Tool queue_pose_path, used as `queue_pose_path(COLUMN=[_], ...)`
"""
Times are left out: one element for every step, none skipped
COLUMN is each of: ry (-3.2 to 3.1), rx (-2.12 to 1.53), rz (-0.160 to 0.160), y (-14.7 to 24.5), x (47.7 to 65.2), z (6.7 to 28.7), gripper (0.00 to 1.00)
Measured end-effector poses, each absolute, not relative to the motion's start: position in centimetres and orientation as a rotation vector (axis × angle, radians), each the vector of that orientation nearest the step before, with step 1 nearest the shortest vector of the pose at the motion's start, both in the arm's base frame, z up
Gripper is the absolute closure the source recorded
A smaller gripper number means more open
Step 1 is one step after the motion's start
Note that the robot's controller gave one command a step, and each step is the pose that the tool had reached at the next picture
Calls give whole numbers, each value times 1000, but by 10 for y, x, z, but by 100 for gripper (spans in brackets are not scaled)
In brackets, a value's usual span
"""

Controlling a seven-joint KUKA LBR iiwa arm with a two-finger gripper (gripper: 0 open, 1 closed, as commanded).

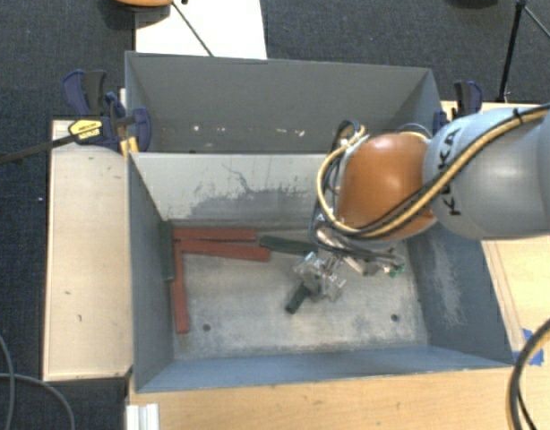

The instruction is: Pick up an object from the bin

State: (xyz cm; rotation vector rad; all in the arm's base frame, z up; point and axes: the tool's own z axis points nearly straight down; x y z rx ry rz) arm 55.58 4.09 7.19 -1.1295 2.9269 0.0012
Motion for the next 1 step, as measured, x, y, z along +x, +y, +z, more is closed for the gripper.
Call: queue_pose_path(ry=[2932], rx=[-1126], rz=[2], y=[41], x=[555], z=[71], gripper=[0])
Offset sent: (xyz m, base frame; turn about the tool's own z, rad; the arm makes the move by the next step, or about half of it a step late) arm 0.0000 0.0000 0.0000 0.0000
